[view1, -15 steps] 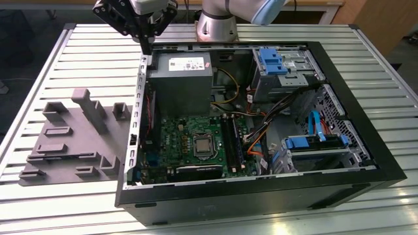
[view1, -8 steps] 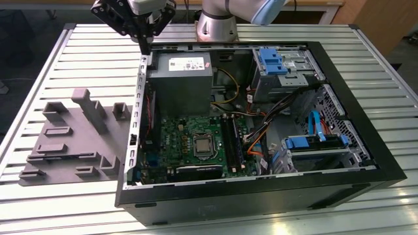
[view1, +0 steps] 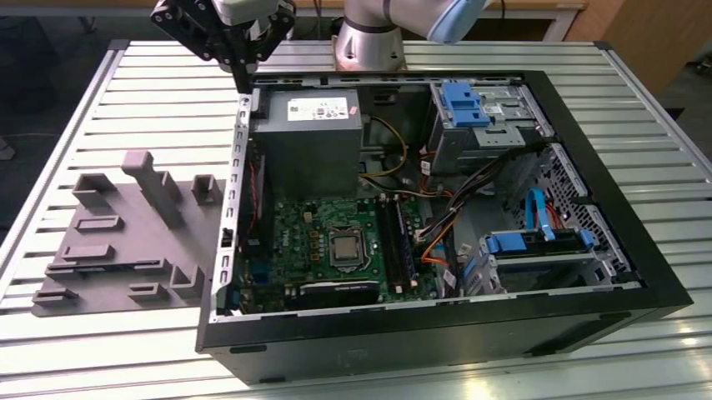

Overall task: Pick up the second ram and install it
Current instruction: 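Reach for the second ram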

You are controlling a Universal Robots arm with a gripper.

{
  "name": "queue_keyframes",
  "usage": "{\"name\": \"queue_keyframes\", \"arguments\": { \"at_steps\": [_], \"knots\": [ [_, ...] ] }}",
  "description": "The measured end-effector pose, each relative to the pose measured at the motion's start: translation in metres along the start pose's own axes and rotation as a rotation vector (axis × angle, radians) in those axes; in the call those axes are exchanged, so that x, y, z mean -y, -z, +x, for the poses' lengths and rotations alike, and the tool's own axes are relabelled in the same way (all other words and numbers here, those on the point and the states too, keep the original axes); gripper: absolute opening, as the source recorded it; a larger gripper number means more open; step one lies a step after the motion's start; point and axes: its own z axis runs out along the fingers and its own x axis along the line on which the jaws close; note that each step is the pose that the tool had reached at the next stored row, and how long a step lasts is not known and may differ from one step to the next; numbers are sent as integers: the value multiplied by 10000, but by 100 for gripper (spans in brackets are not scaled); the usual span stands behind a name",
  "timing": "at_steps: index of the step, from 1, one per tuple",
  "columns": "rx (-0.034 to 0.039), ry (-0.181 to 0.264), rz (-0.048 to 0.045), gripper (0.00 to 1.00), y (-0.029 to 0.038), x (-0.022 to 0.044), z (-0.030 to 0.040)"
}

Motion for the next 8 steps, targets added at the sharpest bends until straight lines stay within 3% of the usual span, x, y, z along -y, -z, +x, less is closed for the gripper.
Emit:
{"name": "queue_keyframes", "arguments": {
  "at_steps": [8],
  "knots": [
    [-1,0,1,11,1,2,31]
  ]
}}
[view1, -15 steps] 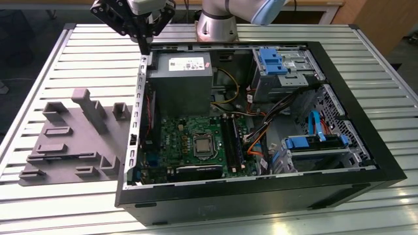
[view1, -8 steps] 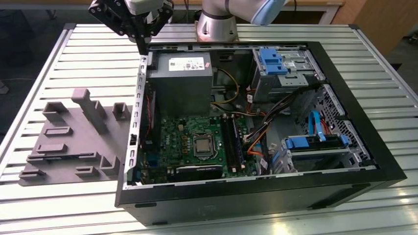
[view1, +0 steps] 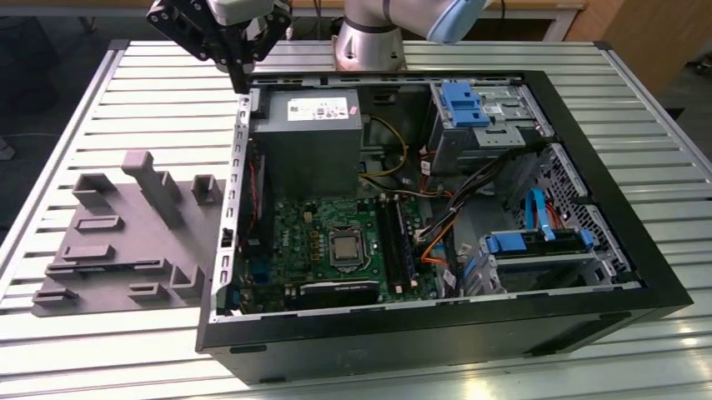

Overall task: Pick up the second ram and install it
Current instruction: 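Reach for the second ram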

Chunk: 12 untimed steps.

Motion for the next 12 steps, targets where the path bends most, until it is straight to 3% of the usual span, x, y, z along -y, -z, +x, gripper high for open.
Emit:
{"name": "queue_keyframes", "arguments": {
  "at_steps": [12],
  "knots": [
    [0,0,0,11,1,2,26]
  ]
}}
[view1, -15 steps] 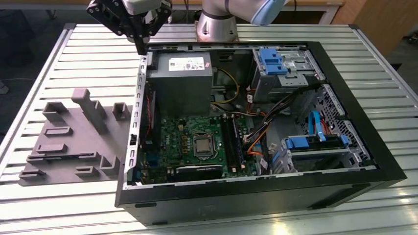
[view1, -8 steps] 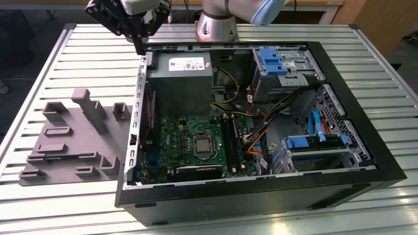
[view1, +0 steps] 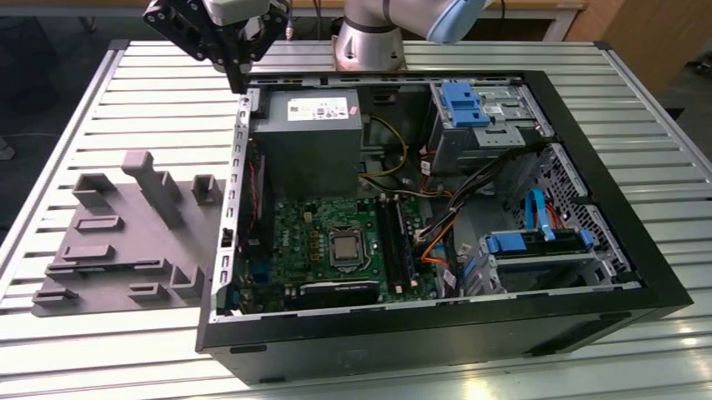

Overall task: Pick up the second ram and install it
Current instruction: 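Reach for the second ram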

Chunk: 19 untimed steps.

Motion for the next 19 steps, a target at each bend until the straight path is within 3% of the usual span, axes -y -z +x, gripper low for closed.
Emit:
{"name": "queue_keyframes", "arguments": {
  "at_steps": [19],
  "knots": [
    [0,0,0,11,2,4,50]
  ]
}}
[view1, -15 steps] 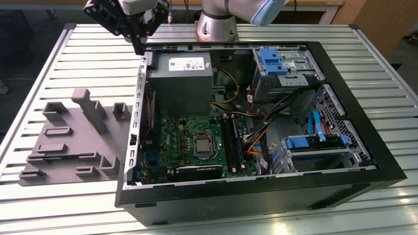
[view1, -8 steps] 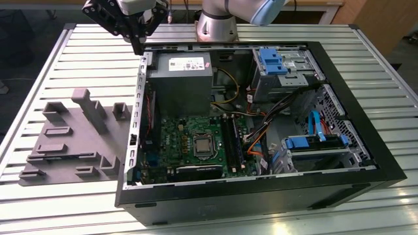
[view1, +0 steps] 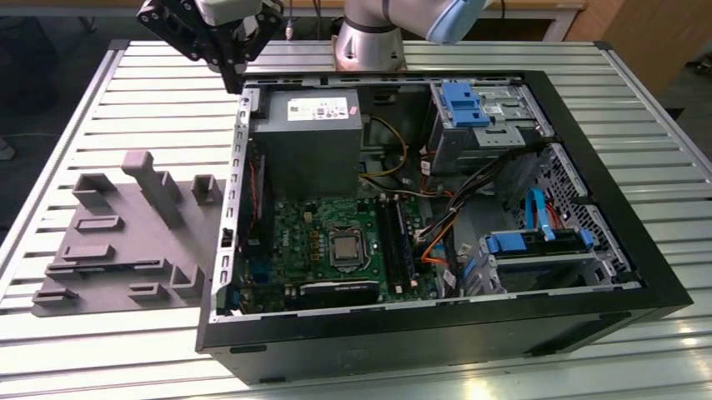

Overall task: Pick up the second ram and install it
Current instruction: 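Reach for the second ram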

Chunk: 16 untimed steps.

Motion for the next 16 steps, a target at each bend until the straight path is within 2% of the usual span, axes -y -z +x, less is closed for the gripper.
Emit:
{"name": "queue_keyframes", "arguments": {
  "at_steps": [16],
  "knots": [
    [0,0,-1,11,2,6,77]
  ]
}}
